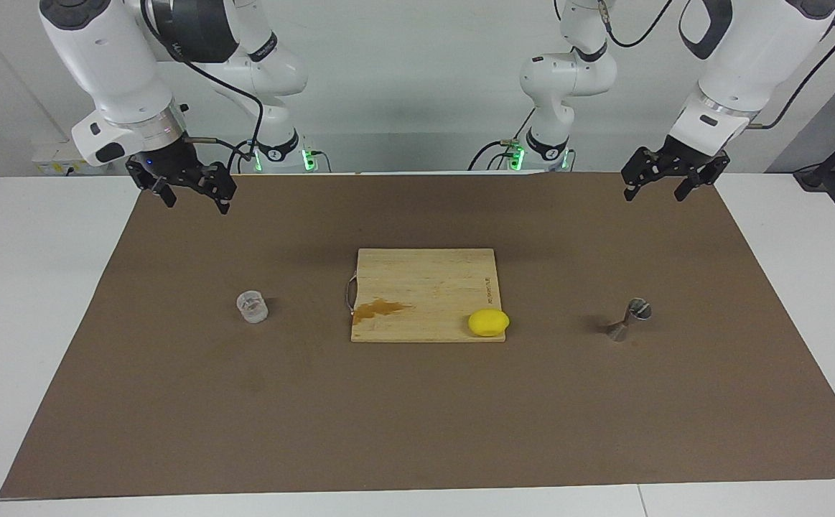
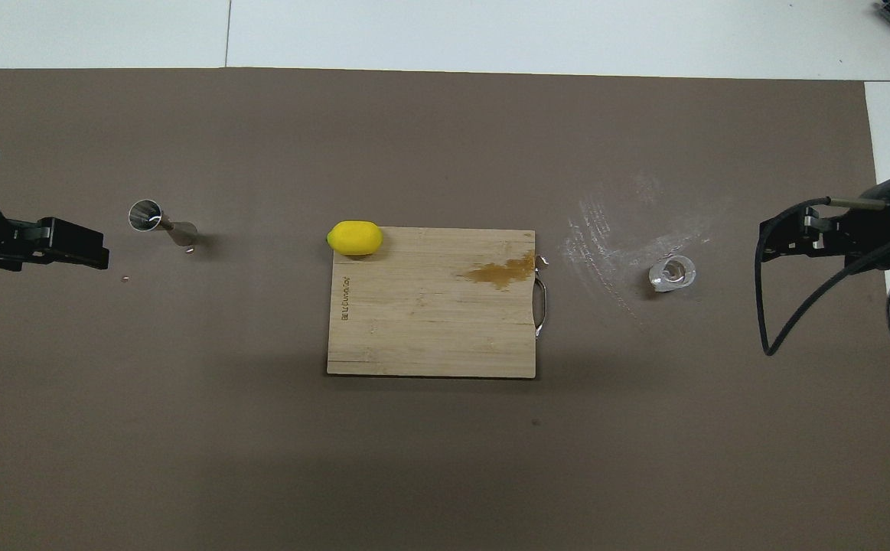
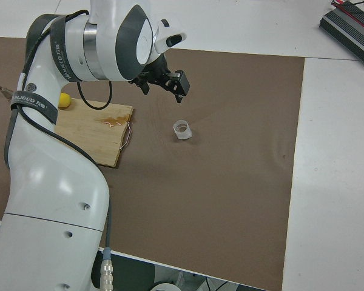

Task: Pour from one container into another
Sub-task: 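Open the left gripper beside the small steel cup, then reach the left gripper to the steel cup and close on it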

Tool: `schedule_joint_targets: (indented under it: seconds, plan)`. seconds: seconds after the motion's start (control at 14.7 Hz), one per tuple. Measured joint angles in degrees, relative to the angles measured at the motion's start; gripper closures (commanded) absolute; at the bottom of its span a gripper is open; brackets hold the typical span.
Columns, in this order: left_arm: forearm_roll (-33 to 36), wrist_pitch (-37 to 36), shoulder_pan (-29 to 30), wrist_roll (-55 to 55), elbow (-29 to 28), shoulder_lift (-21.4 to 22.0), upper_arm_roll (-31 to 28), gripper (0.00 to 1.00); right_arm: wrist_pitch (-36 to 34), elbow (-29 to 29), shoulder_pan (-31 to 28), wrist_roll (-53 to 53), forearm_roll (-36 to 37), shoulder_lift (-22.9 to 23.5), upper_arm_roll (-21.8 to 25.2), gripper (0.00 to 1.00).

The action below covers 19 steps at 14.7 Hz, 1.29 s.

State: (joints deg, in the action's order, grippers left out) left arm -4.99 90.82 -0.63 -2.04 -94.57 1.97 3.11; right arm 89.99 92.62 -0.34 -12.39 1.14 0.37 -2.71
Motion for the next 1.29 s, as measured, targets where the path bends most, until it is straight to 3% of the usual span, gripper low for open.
schedule_joint_targets:
  seconds: [0.34, 0.61, 1.02, 1.29]
  plan:
    - [-16.3, -0.1, 8.4, -9.2, -5.3, -0.7, -1.8, 0.00, 0.0, 0.0, 0.0, 0.0, 0.0, 0.0, 0.0, 0.00]
    - [-30.3, 3.2, 15.4, -26.2, -12.7, -1.0, -2.0, 0.00, 0.0, 0.0, 0.0, 0.0, 0.0, 0.0, 0.0, 0.00]
    - [-54.4, 21.7, 19.4, -47.4, -26.9, -0.7, -2.1, 0.00, 0.0, 0.0, 0.0, 0.0, 0.0, 0.0, 0.0, 0.00]
    - [-71.3, 36.8, 19.1, -51.4, -37.2, 1.0, -1.2, 0.00, 0.0, 0.0, 0.0, 0.0, 0.0, 0.0, 0.0, 0.00]
